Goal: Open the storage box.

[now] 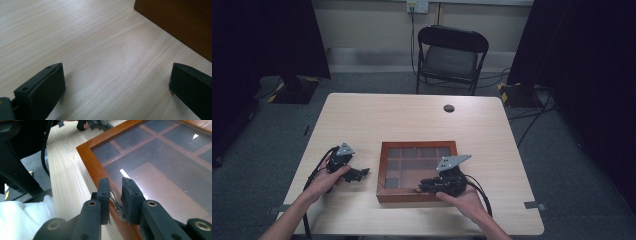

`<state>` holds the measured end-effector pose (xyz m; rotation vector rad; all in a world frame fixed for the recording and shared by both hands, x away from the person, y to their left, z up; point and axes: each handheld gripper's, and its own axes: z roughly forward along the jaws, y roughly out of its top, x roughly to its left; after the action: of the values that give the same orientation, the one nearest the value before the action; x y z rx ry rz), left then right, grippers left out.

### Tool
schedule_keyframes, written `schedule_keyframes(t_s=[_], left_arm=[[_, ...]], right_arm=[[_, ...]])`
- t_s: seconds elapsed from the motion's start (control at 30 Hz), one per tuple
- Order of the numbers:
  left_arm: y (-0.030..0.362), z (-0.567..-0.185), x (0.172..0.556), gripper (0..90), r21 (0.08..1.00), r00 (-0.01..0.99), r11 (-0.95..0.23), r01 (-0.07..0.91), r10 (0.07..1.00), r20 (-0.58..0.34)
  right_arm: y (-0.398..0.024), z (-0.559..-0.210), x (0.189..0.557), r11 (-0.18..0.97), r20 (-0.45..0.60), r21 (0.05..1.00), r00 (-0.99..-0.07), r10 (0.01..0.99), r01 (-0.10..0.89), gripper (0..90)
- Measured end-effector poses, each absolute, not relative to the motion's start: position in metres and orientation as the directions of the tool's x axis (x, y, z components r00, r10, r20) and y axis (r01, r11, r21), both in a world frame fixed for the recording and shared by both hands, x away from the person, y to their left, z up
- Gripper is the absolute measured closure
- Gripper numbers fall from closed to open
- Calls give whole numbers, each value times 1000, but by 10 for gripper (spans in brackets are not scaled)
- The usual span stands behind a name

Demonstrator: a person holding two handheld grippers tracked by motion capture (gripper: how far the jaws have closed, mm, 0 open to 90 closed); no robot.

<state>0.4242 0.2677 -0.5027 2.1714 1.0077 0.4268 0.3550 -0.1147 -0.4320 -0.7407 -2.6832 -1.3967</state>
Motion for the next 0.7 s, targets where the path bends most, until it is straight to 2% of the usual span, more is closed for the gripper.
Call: schedule_keyframes(t_s=[0.2, 0.7], left_arm=[[268, -503, 424, 0, 710, 646, -459, 535, 763, 7], [268, -503, 425, 0, 710, 647, -460, 533, 763, 8]], right_arm=[[-108, -439, 356, 512, 225, 756, -897, 381, 407, 805], [-109, -445, 356, 489, 246, 769, -897, 368, 412, 794]])
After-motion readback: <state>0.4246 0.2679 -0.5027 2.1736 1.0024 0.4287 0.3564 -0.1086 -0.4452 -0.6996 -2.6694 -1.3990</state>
